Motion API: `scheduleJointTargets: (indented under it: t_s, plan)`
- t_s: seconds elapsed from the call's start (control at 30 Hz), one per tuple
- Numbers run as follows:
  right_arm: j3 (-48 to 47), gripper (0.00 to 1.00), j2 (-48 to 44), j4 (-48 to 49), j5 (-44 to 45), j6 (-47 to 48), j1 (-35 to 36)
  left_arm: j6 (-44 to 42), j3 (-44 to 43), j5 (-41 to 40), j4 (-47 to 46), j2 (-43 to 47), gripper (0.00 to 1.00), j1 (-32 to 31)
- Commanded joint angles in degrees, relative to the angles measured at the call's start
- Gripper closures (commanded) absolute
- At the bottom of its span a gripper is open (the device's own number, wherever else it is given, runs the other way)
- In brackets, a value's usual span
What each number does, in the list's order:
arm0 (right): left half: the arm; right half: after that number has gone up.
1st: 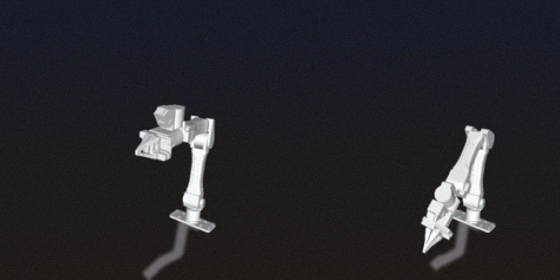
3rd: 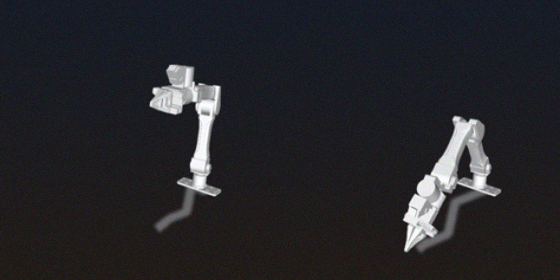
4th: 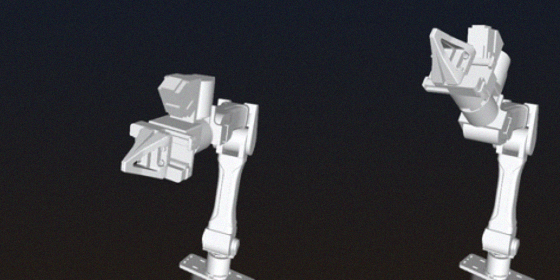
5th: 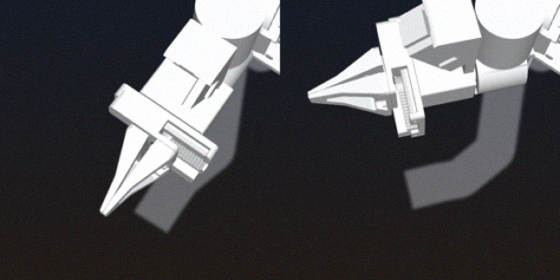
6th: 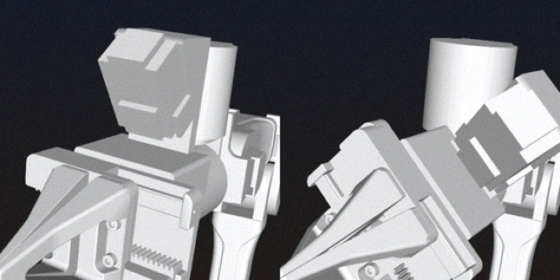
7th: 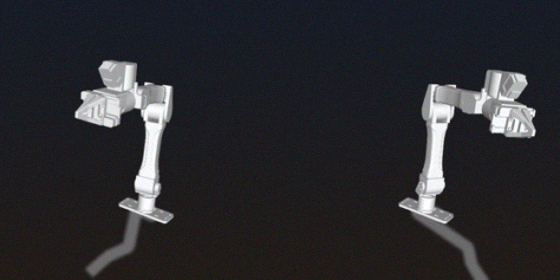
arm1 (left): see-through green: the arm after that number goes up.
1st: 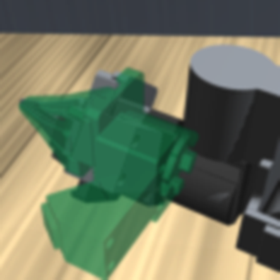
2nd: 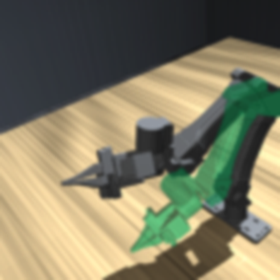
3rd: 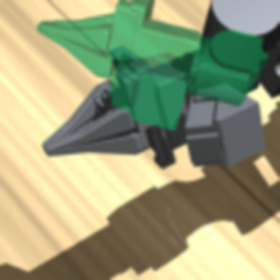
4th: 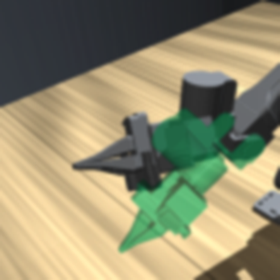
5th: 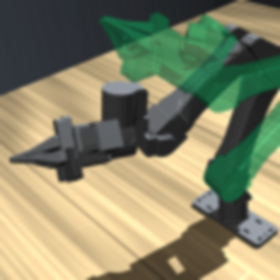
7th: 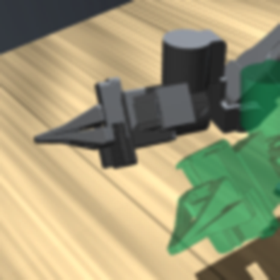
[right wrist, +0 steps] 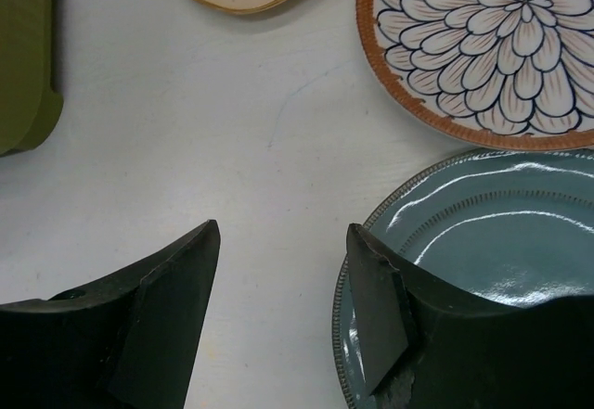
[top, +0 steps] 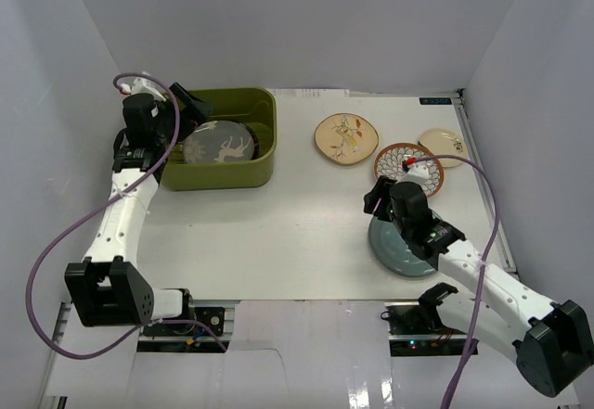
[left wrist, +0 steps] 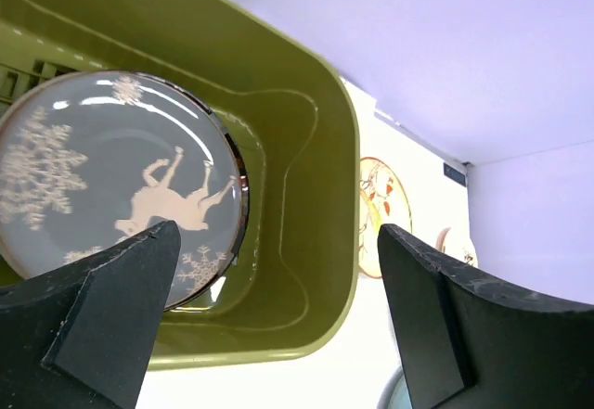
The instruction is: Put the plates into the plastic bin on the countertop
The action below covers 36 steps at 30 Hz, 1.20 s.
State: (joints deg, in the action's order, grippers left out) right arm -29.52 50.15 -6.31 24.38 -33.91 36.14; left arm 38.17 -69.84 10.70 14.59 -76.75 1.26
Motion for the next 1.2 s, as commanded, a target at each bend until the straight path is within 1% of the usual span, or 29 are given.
scheduleJointTargets:
  t_s: [0.0, 0.07, 0.1, 0.17, 0.2, 0.23, 0.27, 0.3, 0.37, 0.4, 0.47, 0.5, 0.53, 0.57, 0.63, 0.67, 0.7, 0.73, 0.77, 0.9, 0.97, 1.0, 1.1, 1.17]
  plan:
    - [-3.79, 0.37, 2.31, 4.54, -3.37, 0.86, -5.7, -1.26, 2.16, -1.03, 1.67, 4.76, 0.02, -0.37]
    - [-4.06, 0.37, 3.19, 5.16, -5.74, 1.13, -8.62, -1.52, 3.57, 0.46, 1.93, 6.43, 0.02, -3.43]
    - [-4.14, 0.37, 3.81, 5.25, -6.79, 1.21, -12.02, -1.44, 4.27, 0.99, 1.93, 8.27, 0.02, -7.11]
    - [-3.8, 0.37, 4.16, 5.6, -8.2, 1.22, -16.25, -1.78, 5.33, 2.04, 2.37, 9.68, 0.02, -11.95]
    - [-3.53, 0.37, 4.6, 5.69, -8.82, 1.13, -21.06, -1.09, 6.72, 2.05, 2.46, 10.39, 0.02, -16.68]
    - [-3.18, 0.37, 4.95, 5.6, -11.26, 0.52, -23.63, -0.3, 7.78, 2.22, 2.2, 11.44, 0.03, -19.16]
    - [-3.0, 0.37, 5.39, 7.6, -13.03, 0.16, -26.62, 0.14, 8.66, 1.96, 1.85, 11.8, 0.03, -21.71]
    - [-3.0, 0.37, 6.61, 9.02, -15.74, -0.19, -31.61, 1.1, 10.59, 1.17, 1.67, 12.15, 0.04, -27.13]
    - [-3.79, 0.32, 8.37, 9.82, -16.82, -0.89, -35.42, 1.9, 12.7, -0.93, 0.36, 11.89, 0.04, -32.26]
    - [-4.14, 0.31, 10.73, 10.34, -16.82, -1.07, -39.0, 2.43, 13.67, -1.55, -0.08, 11.63, 0.04, -36.63]
    - [-5.19, 0.27, 13.47, 11.22, -19.28, -1.86, -41.67, 4.1, 16.75, -2.43, -2.89, 10.4, 0.04, -40.53]
    - [-5.46, 0.27, 16.27, 12.36, -19.63, -2.3, -43.42, 4.45, 17.37, -2.96, -3.6, 9.7, 0.04, -44.29]
    - [-5.64, 0.26, 17.69, 13.24, -20.85, -2.65, -44.13, 4.8, 18.16, -3.31, -4.04, 8.99, 0.04, -46.06]
    - [-5.99, 0.25, 20.4, 14.12, -21.3, -3.0, -45.53, 4.81, 18.34, -3.66, -4.74, 7.16, 0.04, -49.3]
    - [-6.78, 0.25, 23.22, 15.09, -23.23, -3.53, -46.94, 4.1, 18.95, -3.84, -5.53, 5.13, 0.03, -52.22]
    - [-7.3, 0.25, 25.67, 16.14, -23.85, -4.05, -48.0, 3.15, 19.22, -3.58, -5.8, 4.77, 0.03, -54.67]
    - [-7.4, 0.26, 26.57, 16.67, -23.85, -4.14, -48.18, 3.14, 19.31, -3.23, -6.06, 4.59, 0.03, -55.56]
    - [-7.66, 0.27, 28.4, 16.76, -23.85, -4.15, -48.36, 1.4, 19.57, -3.05, -5.98, 4.77, 0.03, -56.36]
    - [-8.01, 0.28, 29.03, 16.76, -25.33, -4.15, -48.36, 0.68, 19.83, -2.79, -5.89, 5.2, 0.02, -57.32]
    - [-7.4, 0.4, 31.49, 19.05, -26.05, -4.85, -48.36, -0.38, 22.82, -2.35, -6.07, 8.54, 0.02, -57.59]
    - [-7.05, 0.41, 33.08, 20.45, -26.49, -5.37, -48.27, -1.17, 23.7, -2.87, -5.1, 9.95, 0.02, -57.59]
    - [-6.26, 0.47, 33.52, 21.15, -27.01, -5.9, -48.27, -1.61, 23.44, -3.49, -4.49, 11.0, 0.02, -57.59]
    - [-4.94, 0.54, 34.92, 24.58, -28.77, -7.04, -48.36, -4.33, 21.95, -5.77, -0.71, 13.72, 0.02, -57.59]
    - [-4.15, 0.57, 35.71, 25.81, -29.74, -7.92, -48.27, -6.61, 20.9, -9.46, 2.1, 15.31, 0.02, -57.59]
